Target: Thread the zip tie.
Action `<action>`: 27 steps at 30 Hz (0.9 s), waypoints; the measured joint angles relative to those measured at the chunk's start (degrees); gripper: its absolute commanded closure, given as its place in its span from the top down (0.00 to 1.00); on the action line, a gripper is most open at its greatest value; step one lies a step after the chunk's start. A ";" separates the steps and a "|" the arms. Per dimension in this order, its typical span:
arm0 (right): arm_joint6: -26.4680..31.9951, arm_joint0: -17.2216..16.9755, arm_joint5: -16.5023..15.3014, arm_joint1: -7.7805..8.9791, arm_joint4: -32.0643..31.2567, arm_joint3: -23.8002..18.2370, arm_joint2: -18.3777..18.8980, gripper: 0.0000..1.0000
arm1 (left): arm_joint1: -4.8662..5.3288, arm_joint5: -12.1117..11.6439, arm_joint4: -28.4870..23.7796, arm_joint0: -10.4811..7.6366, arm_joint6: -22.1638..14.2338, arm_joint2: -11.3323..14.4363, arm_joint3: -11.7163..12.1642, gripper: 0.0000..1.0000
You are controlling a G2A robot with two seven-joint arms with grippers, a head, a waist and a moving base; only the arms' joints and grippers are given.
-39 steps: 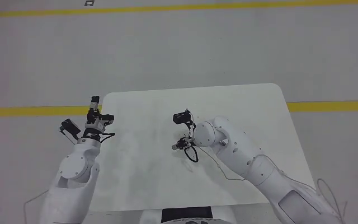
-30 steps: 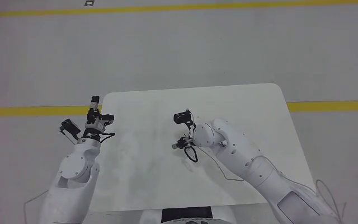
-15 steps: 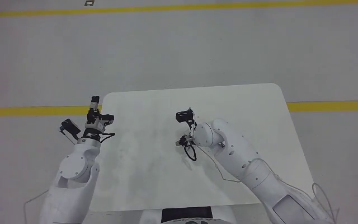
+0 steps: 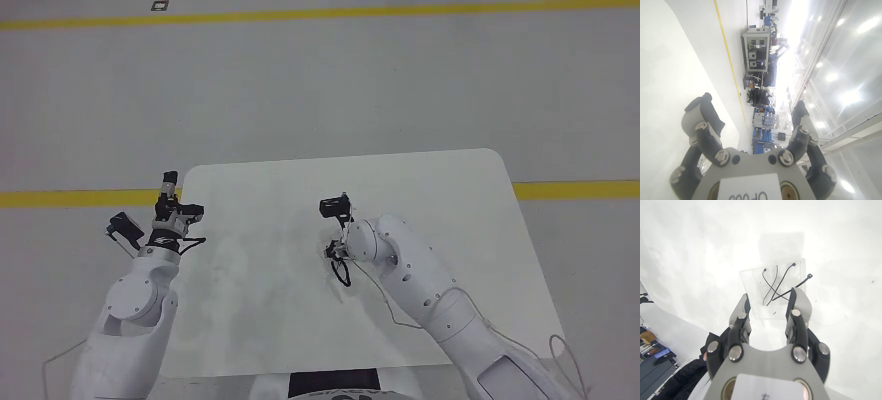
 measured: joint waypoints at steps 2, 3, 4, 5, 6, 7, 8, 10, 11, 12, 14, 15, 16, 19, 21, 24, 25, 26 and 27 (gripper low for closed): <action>0.18 -0.37 0.00 -0.50 -0.94 -0.17 0.56 0.45 | 0.00 0.00 0.00 0.00 0.00 0.00 0.00 1.00; 0.29 -0.62 0.00 -0.81 -1.66 -0.30 0.90 0.45 | 0.00 0.00 0.00 0.00 0.00 0.00 0.00 1.00; 0.42 -0.80 0.00 -1.03 -2.22 -0.40 1.13 0.45 | 0.00 0.00 0.00 0.00 0.00 0.00 0.00 1.00; 0.57 -0.98 0.00 -1.25 -2.76 -0.50 1.34 0.45 | 0.00 0.00 0.00 0.00 0.00 0.00 0.00 1.00; 0.73 -1.19 0.00 -1.54 -3.52 -0.62 1.61 0.45 | 0.00 0.00 0.00 0.00 0.00 0.00 0.00 1.00; 0.83 -1.35 0.00 -1.75 -4.11 -0.69 1.80 0.45 | 0.00 0.00 0.00 0.00 0.00 0.00 0.00 1.00; 0.94 -1.49 0.00 -1.97 -4.70 -0.72 1.97 0.45 | 0.00 0.00 0.00 0.00 0.00 0.00 0.00 1.00; 1.25 -1.74 0.00 -2.48 -5.93 -0.46 2.30 0.44 | 0.00 0.00 0.00 0.00 0.00 0.00 0.00 1.00; 1.39 -1.78 0.00 -2.71 -6.42 -0.25 2.41 0.44 | 0.00 0.00 0.00 0.00 0.00 0.00 0.00 1.00; 1.57 -1.82 0.00 -3.04 -6.99 0.04 2.53 0.43 | 0.00 0.00 0.00 0.00 0.00 0.00 0.00 1.00; 1.80 -1.83 0.00 -3.53 -7.77 0.48 2.70 0.42 | 0.00 0.00 0.00 0.00 0.00 0.00 0.00 1.00; 1.93 -1.83 0.00 -3.85 -8.27 0.74 2.85 0.42 | 0.00 0.00 0.00 0.00 0.00 0.00 0.00 1.00; 2.00 -1.83 0.00 -4.08 -8.62 0.92 2.96 0.41 | 0.00 0.00 0.00 0.00 0.00 0.00 0.00 1.00; 2.19 -1.85 0.00 -4.84 -9.68 1.54 3.35 0.39 | 0.00 0.00 0.00 0.00 0.00 0.00 0.00 1.00; 2.24 -1.83 0.00 -5.35 -10.16 2.02 3.57 0.38 | 0.00 0.00 0.00 0.00 0.00 0.00 0.00 1.00; 2.34 -1.73 0.00 -5.98 -10.81 2.76 3.84 0.36 | 0.00 0.00 0.00 0.00 0.00 0.00 0.00 1.00; 2.40 -1.68 0.00 -6.16 -11.05 2.98 3.90 0.36 | 0.00 0.00 0.00 0.00 0.00 0.00 0.00 1.00; 2.45 -1.62 0.00 -6.33 -11.27 3.19 3.94 0.35 | 0.00 0.00 0.00 0.00 0.00 0.00 0.00 1.00; 2.51 -1.56 0.00 -6.55 -11.61 3.46 3.99 0.34 | 0.00 0.00 0.00 0.00 0.00 0.00 0.00 1.00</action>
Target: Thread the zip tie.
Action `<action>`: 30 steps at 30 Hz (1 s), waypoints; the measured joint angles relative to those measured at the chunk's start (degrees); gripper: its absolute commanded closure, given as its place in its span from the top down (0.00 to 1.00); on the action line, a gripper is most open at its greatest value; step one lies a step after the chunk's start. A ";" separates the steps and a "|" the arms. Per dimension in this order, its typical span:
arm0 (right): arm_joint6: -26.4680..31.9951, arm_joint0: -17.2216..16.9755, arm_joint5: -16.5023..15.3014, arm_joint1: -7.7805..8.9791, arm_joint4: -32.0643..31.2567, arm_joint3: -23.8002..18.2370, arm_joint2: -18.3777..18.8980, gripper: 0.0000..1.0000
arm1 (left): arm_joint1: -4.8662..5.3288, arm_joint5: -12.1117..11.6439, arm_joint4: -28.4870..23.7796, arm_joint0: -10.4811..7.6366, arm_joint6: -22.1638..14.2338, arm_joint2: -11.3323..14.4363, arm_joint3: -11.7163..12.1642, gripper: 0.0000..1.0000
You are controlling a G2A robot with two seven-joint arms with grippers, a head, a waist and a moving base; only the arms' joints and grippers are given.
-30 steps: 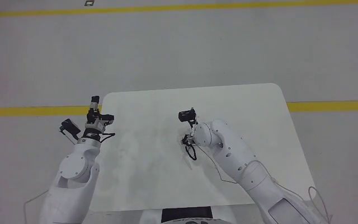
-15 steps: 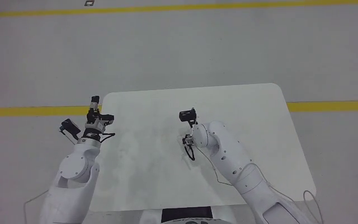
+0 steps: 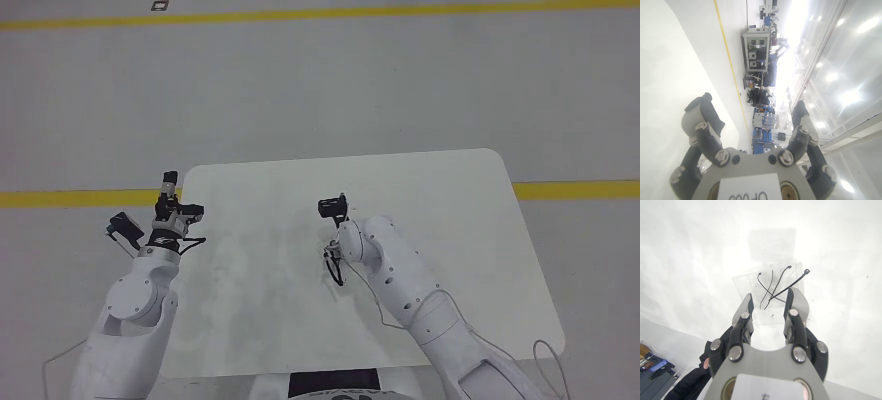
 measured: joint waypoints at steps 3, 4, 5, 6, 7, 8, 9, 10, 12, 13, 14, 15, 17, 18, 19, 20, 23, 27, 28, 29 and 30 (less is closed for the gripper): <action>0.22 0.14 0.00 -0.52 -0.85 0.59 0.12 0.33 | 0.00 0.00 0.00 0.00 0.00 0.00 0.00 1.00; 0.31 0.17 0.00 -0.67 -1.12 0.74 0.16 0.33 | 0.00 0.00 0.00 0.00 0.00 0.00 0.00 1.00; 0.39 0.19 0.00 -0.82 -1.39 0.86 0.20 0.33 | 0.00 0.00 0.00 0.00 0.00 0.00 0.00 1.00; 0.50 0.20 0.00 -1.01 -1.71 1.01 0.27 0.33 | 0.00 0.00 0.00 0.00 0.00 0.00 0.00 1.00; 0.58 0.20 0.00 -1.15 -1.93 1.12 0.33 0.33 | 0.00 0.00 0.00 0.00 0.00 0.00 0.00 1.00; 0.65 0.20 0.00 -1.28 -2.13 1.21 0.39 0.32 | 0.00 0.00 0.00 0.00 0.00 0.00 0.00 1.00; 0.73 0.18 0.00 -1.45 -2.37 1.36 0.49 0.32 | 0.00 0.00 0.00 0.00 0.00 0.00 0.00 1.00; 0.79 0.18 0.00 -1.58 -2.59 1.53 0.57 0.32 | 0.00 0.00 0.00 0.00 0.00 0.00 0.00 1.00; 0.95 0.19 0.00 -1.86 -3.05 1.95 0.78 0.31 | 0.00 0.00 0.00 0.00 0.00 0.00 0.00 1.00; 1.03 0.18 0.00 -1.99 -3.20 2.11 0.86 0.31 | 0.00 0.00 0.00 0.00 0.00 0.00 0.00 1.00; 1.11 0.18 0.00 -2.11 -3.35 2.25 0.92 0.29 | 0.00 0.00 0.00 0.00 0.00 0.00 0.00 1.00; 1.19 0.17 0.00 -2.27 -3.53 2.40 0.99 0.25 | 0.00 0.00 0.00 0.00 0.00 0.00 0.00 1.00; 1.25 0.11 0.00 -2.53 -3.80 2.55 1.10 0.22 | 0.00 0.00 0.00 0.00 0.00 0.00 0.00 1.00; 1.27 0.09 0.00 -2.63 -3.92 2.60 1.16 0.20 | 0.00 0.00 0.00 0.00 0.00 0.00 0.00 1.00; 1.29 0.07 0.00 -2.72 -4.04 2.65 1.23 0.20 | 0.00 0.00 0.00 0.00 0.00 0.00 0.00 1.00; 1.32 0.04 0.00 -2.81 -4.16 2.69 1.30 0.20 | 0.00 0.00 0.00 0.00 0.00 0.00 0.00 1.00; 1.46 -0.03 0.00 -3.07 -4.56 2.85 1.52 0.20 | 0.00 0.00 0.00 0.00 0.00 0.00 0.00 1.00; 1.68 -0.09 0.00 -3.41 -5.13 3.04 1.76 0.20 | 0.00 0.00 0.00 0.00 0.00 0.00 0.00 1.00; 1.72 -0.10 0.00 -3.48 -5.22 3.07 1.81 0.20 | 0.00 0.00 0.00 0.00 0.00 0.00 0.00 1.00; 1.75 -0.11 0.00 -3.54 -5.32 3.11 1.86 0.20 | 0.00 0.00 0.00 0.00 0.00 0.00 0.00 1.00; 1.80 -0.13 0.00 -3.62 -5.48 3.14 1.92 0.21 | 0.00 0.00 0.00 0.00 0.00 0.00 0.00 1.00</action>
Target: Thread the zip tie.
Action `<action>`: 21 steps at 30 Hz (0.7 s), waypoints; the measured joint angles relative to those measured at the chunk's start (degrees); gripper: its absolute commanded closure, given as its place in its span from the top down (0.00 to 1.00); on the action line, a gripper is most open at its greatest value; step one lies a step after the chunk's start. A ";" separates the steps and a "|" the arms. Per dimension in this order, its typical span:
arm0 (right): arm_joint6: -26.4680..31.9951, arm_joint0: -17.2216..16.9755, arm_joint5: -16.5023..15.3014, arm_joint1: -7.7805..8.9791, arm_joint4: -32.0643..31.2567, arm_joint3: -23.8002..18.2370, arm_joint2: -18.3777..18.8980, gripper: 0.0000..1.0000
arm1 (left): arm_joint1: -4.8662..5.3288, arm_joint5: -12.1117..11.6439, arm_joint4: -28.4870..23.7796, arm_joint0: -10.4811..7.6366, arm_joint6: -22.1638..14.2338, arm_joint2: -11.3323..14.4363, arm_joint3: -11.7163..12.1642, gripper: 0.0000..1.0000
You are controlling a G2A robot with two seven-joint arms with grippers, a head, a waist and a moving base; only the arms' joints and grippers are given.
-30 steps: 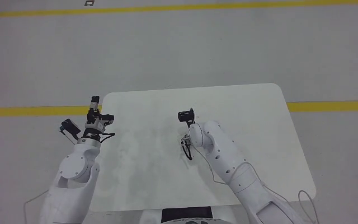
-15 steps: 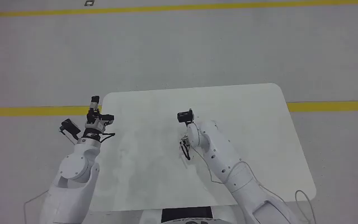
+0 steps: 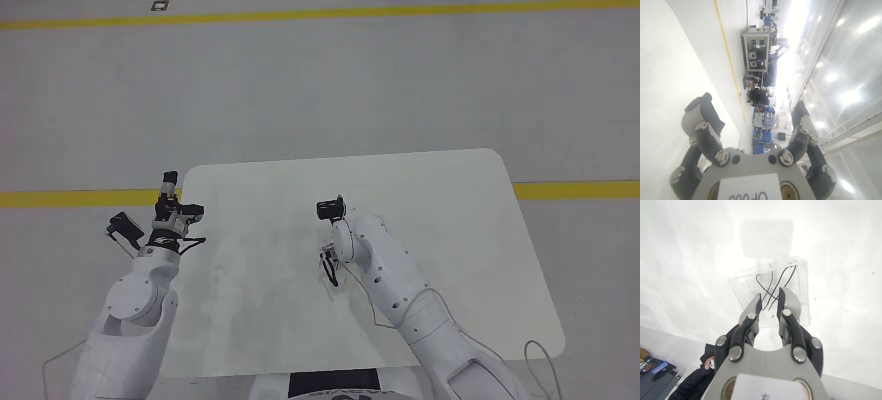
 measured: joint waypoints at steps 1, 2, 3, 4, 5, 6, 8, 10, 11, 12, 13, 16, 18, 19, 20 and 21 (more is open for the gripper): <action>0.06 -0.01 0.00 -0.05 -0.20 0.00 0.05 0.22 | 0.00 0.00 0.00 0.00 0.00 0.00 0.00 1.00; 0.17 -0.03 0.00 -0.10 -0.49 -0.07 0.08 0.22 | 0.00 0.00 0.00 0.00 0.00 0.00 0.00 1.00; 0.41 -0.08 0.00 -0.17 -1.05 -0.26 0.11 0.23 | 0.00 0.00 0.00 0.00 0.00 0.00 0.00 1.00; 0.68 -0.14 0.00 -0.22 -1.52 -0.45 0.12 0.23 | 0.00 0.00 0.00 0.00 0.00 0.00 0.00 1.00; 0.97 -0.20 0.00 -0.29 -1.99 -0.64 0.12 0.23 | 0.00 0.00 0.00 0.00 0.00 0.00 0.00 1.00; 1.16 -0.30 0.00 -0.38 -2.60 -0.78 0.09 0.24 | 0.00 0.00 0.00 0.00 0.00 0.00 0.00 1.00; 1.19 -0.39 0.00 -0.56 -3.36 -0.68 -0.04 0.24 | 0.00 0.00 0.00 0.00 0.00 0.00 0.00 1.00; 1.17 -0.35 0.00 -0.80 -4.07 -0.10 -0.20 0.23 | 0.00 0.00 0.00 0.00 0.00 0.00 0.00 1.00; 1.17 -0.27 0.00 -0.91 -4.41 0.27 -0.27 0.22 | 0.00 0.00 0.00 0.00 0.00 0.00 0.00 1.00; 1.16 -0.13 0.00 -1.08 -4.91 0.77 -0.38 0.22 | 0.00 0.00 0.00 0.00 0.00 0.00 0.00 1.00; 1.16 -0.02 0.00 -1.21 -5.29 1.13 -0.45 0.22 | 0.00 0.00 0.00 0.00 0.00 0.00 0.00 1.00; 1.16 0.27 0.00 -1.69 -6.35 2.13 -0.52 0.20 | 0.00 0.00 0.00 0.00 0.00 0.00 0.00 1.00; 1.16 0.37 0.00 -2.02 -7.09 2.58 -0.40 0.19 | 0.00 0.00 0.00 0.00 0.00 0.00 0.00 1.00; 1.16 0.38 0.00 -2.16 -7.41 2.71 -0.33 0.18 | 0.00 0.00 0.00 0.00 0.00 0.00 0.00 1.00; 1.16 0.37 0.00 -2.30 -7.69 2.80 -0.24 0.18 | 0.00 0.00 0.00 0.00 0.00 0.00 0.00 1.00; 1.16 0.33 0.00 -2.48 -8.00 2.90 -0.12 0.18 | 0.00 0.00 0.00 0.00 0.00 0.00 0.00 1.00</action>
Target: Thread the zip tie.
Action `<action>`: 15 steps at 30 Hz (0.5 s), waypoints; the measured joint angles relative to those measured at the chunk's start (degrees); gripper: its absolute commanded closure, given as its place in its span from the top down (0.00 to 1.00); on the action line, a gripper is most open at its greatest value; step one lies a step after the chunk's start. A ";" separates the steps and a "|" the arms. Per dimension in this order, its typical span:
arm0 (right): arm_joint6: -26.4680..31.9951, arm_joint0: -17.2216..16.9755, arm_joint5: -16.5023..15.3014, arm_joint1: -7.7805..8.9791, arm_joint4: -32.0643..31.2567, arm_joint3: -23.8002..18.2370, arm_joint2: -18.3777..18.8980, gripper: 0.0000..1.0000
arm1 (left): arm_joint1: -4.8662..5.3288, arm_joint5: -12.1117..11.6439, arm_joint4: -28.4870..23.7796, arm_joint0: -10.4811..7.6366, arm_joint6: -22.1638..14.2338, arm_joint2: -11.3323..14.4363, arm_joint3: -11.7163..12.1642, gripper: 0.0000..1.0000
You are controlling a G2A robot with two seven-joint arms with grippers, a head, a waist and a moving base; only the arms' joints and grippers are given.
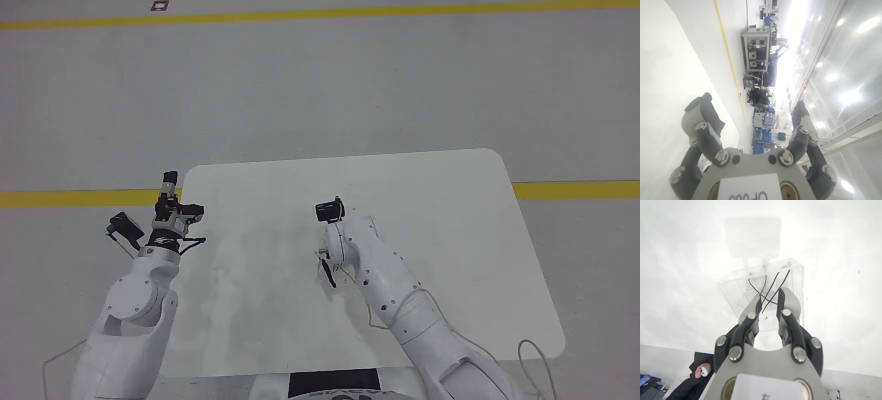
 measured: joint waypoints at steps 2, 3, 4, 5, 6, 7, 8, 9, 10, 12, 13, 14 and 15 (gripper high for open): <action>0.00 -0.06 0.00 -0.25 -0.32 0.12 0.18 0.16 | 0.00 0.00 0.00 0.00 0.00 0.00 0.00 1.00; 0.00 -0.10 0.00 -0.41 -0.47 0.17 0.29 0.16 | 0.00 0.00 0.00 0.00 0.00 0.00 0.00 1.00; 0.00 -0.13 0.00 -0.51 -0.55 0.21 0.38 0.16 | 0.00 0.00 0.00 0.00 0.00 0.00 0.00 1.00; 0.00 -0.16 0.00 -0.61 -0.65 0.25 0.45 0.16 | 0.00 0.00 0.00 0.00 0.00 0.00 0.00 1.00; 0.00 -0.19 0.00 -0.73 -0.72 0.27 0.53 0.16 | 0.00 0.00 0.00 0.00 0.00 0.00 0.00 1.00; 0.00 -0.20 0.00 -0.82 -0.75 0.26 0.58 0.16 | 0.00 0.00 0.00 0.00 0.00 0.00 0.00 1.00; 0.00 -0.22 0.00 -0.89 -0.77 0.20 0.60 0.15 | 0.00 0.00 0.00 0.00 0.00 0.00 0.00 1.00; -0.03 -0.25 0.00 -0.98 -0.80 0.12 0.60 0.15 | 0.00 0.00 0.00 0.00 0.00 0.00 0.00 1.00; -0.07 -0.27 0.00 -1.05 -0.82 0.07 0.60 0.15 | 0.00 0.00 0.00 0.00 0.00 0.00 0.00 1.00; -0.20 -0.31 0.00 -1.18 -0.84 0.12 0.56 0.15 | 0.00 0.00 0.00 0.00 0.00 0.00 0.00 1.00; -0.27 -0.30 0.00 -1.24 -0.83 0.24 0.53 0.14 | 0.00 0.00 0.00 0.00 0.00 0.00 0.00 1.00; -0.37 -0.28 0.00 -1.31 -0.78 0.42 0.50 0.14 | 0.00 0.00 0.00 0.00 0.00 0.00 0.00 1.00; -0.53 -0.21 0.00 -1.39 -0.70 0.71 0.47 0.14 | 0.00 0.00 0.00 0.00 0.00 0.00 0.00 1.00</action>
